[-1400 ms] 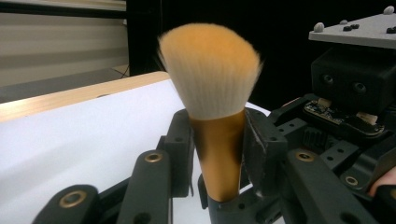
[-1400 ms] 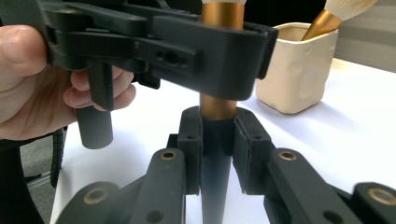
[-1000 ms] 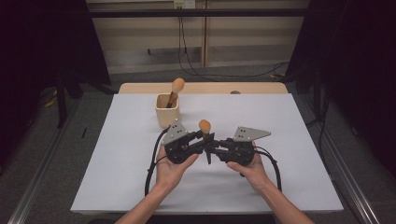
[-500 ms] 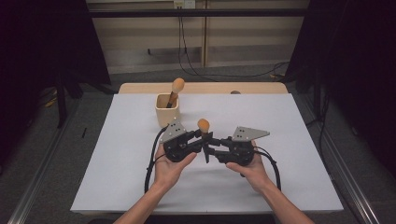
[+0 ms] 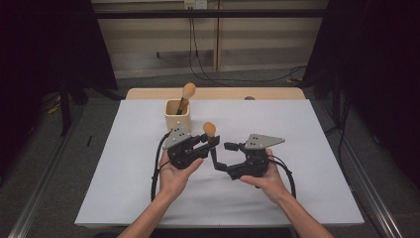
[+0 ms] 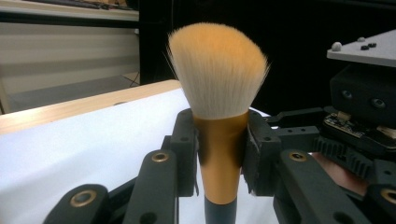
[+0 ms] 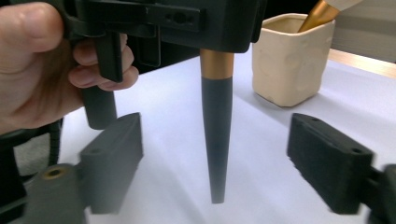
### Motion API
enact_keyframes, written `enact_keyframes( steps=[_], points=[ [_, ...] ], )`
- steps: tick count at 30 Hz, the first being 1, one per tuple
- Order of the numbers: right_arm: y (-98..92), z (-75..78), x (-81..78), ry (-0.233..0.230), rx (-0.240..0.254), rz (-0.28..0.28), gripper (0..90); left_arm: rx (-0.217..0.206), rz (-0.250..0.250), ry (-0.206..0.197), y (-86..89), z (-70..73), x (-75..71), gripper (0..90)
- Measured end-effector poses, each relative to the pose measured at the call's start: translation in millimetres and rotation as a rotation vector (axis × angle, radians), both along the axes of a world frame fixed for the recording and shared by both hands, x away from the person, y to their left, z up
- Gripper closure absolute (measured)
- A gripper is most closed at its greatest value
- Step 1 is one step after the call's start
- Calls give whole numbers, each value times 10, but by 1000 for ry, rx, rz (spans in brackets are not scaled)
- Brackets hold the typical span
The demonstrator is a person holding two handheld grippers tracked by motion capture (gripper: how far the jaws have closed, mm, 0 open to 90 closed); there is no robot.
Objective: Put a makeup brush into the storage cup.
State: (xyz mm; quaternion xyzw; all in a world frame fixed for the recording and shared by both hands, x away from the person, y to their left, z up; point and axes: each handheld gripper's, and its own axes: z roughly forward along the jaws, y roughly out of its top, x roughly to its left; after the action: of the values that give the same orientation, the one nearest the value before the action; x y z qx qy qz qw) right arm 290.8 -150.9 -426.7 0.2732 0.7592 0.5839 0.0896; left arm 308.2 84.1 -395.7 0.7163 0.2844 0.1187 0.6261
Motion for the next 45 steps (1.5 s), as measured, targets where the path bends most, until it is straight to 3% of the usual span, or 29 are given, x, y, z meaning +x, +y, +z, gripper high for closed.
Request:
enact_keyframes(
  steps=[3,7,9,12,15,24,26,30,33,36,38,45],
  points=[
    [-14,13,3,-4,10,9,79,-3,1,-3,19,20,0,694],
    [-49,20,-2,6,25,-4,75,-16,-2,4,38,42,7,694],
    [-74,24,-5,6,41,20,64,-12,-2,3,59,59,12,694],
    [-95,38,-13,0,50,-2,67,-8,3,8,95,81,10,694],
    [-96,36,-28,-33,46,-46,67,-5,5,14,137,90,7,693],
    [-127,54,-56,-56,13,-100,48,23,12,-3,262,166,30,694],
    [-166,74,-58,-75,-15,-124,28,16,15,0,278,188,43,693],
    [-259,84,-60,-80,-25,-184,9,30,27,1,324,224,82,693],
    [-330,46,-83,-128,-21,-243,17,21,34,-1,372,248,102,693],
    [-388,2,-114,-100,-21,-266,12,14,47,-2,429,276,117,693],
    [-422,-13,-146,-122,-50,-274,12,18,50,-5,459,287,128,693],
    [-586,-43,-231,-132,-27,-333,9,25,60,5,529,288,170,693]
  ],
)
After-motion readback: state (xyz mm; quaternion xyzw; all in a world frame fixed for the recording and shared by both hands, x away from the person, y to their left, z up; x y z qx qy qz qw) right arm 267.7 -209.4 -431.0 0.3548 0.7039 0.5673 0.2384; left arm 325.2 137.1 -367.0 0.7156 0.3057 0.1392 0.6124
